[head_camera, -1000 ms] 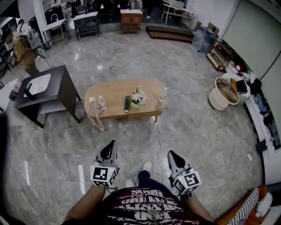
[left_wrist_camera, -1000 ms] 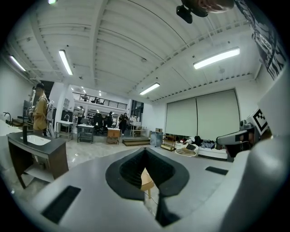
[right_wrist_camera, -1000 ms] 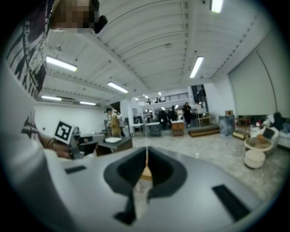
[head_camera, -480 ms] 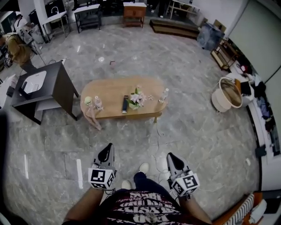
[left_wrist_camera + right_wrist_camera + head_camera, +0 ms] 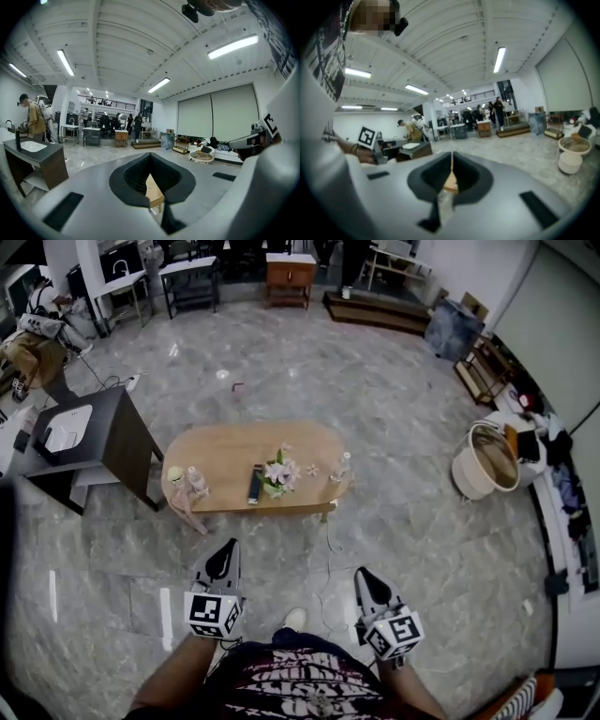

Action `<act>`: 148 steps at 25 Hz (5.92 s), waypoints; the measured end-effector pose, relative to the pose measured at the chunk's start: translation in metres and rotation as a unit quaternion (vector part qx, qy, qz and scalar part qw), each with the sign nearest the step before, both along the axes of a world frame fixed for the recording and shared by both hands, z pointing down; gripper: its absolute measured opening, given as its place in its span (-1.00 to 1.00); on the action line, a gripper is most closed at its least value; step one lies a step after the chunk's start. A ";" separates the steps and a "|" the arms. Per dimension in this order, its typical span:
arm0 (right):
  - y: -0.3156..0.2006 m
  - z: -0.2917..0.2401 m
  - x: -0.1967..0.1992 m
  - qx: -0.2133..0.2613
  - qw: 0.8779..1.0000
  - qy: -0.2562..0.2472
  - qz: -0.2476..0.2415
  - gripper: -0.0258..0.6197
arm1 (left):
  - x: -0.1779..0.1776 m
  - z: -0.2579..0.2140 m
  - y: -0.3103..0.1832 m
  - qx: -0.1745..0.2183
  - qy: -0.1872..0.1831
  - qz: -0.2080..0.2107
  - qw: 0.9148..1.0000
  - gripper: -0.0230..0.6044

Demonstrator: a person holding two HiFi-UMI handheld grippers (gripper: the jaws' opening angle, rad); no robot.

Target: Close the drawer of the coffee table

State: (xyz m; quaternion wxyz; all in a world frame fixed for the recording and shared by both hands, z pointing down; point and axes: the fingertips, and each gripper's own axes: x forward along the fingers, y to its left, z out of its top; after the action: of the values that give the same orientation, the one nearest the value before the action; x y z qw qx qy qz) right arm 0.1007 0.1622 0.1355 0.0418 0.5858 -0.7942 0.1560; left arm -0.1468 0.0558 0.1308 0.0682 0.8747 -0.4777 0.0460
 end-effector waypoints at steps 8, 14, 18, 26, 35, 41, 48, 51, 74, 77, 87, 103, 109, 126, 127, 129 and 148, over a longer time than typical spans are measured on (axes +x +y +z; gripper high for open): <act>-0.039 -0.001 0.039 0.013 1.000 -0.009 -0.020 -0.81 | 0.027 -0.012 -0.020 0.014 -0.001 -0.031 0.999 -0.85; -0.051 -0.001 0.047 0.019 0.999 -0.019 -0.030 -0.81 | 0.028 -0.013 -0.026 0.012 -0.013 -0.044 0.999 -0.85; -0.058 0.001 0.051 0.021 0.999 -0.029 -0.028 -0.81 | 0.031 -0.017 -0.031 0.019 -0.026 -0.041 0.999 -0.85; -0.081 0.007 0.059 0.019 0.999 -0.028 -0.024 -0.81 | 0.033 -0.003 -0.051 0.009 -0.036 -0.039 0.999 -0.86; -0.123 0.021 0.069 0.006 0.999 -0.019 -0.025 -0.81 | 0.043 0.020 -0.087 -0.013 -0.033 -0.031 0.999 -0.85; -0.160 0.055 0.082 -0.026 0.999 -0.006 -0.020 -0.81 | 0.044 0.056 -0.128 -0.038 -0.049 -0.029 0.998 -0.86; -0.223 0.122 0.093 -0.091 0.995 0.038 -0.034 -0.81 | 0.053 0.131 -0.192 -0.092 -0.088 -0.013 0.992 -0.85; -0.260 0.162 0.094 -0.119 0.988 0.079 -0.055 -0.81 | 0.055 0.181 -0.224 -0.112 -0.113 0.005 0.987 -0.85; -0.317 0.638 0.182 -0.284 0.827 0.371 -0.313 -0.28 | 0.031 0.653 -0.204 -0.328 -0.302 0.086 0.891 -0.21; -0.322 0.665 0.179 -0.267 0.809 0.397 -0.341 -0.25 | 0.025 0.671 -0.227 -0.296 -0.337 0.072 0.891 -0.13; -0.340 0.681 0.166 -0.190 0.790 0.436 -0.387 -0.53 | 0.054 0.690 -0.251 -0.283 -0.311 0.051 0.906 -0.15; -0.309 0.680 0.162 -0.198 0.774 0.406 -0.443 -0.58 | 0.043 0.687 -0.236 -0.278 -0.379 0.074 0.880 -0.34; -0.308 0.680 0.165 -0.212 0.787 0.397 -0.422 -0.57 | 0.050 0.687 -0.231 -0.266 -0.402 0.106 0.870 -0.40; -0.226 0.684 0.161 -0.253 0.790 0.368 -0.420 -0.56 | 0.046 0.691 -0.146 -0.319 -0.385 0.097 0.860 -0.43; -0.222 0.685 0.161 -0.255 0.789 0.368 -0.420 -0.56 | 0.046 0.693 -0.143 -0.321 -0.385 0.098 0.860 -0.43; -0.216 0.687 0.159 -0.260 0.789 0.367 -0.418 -0.56 | 0.045 0.694 -0.138 -0.323 -0.386 0.100 0.859 -0.43; -0.235 0.682 0.158 -0.266 0.795 0.364 -0.407 -0.55 | 0.045 0.689 -0.162 -0.305 -0.378 0.119 0.866 -0.42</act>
State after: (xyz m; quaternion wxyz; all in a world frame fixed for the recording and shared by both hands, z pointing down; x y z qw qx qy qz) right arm 0.2590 -0.0724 0.8173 0.5411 0.1882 -0.8129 0.1049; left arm -0.1022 -0.1061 0.8199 0.1392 0.7762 -0.3211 0.5245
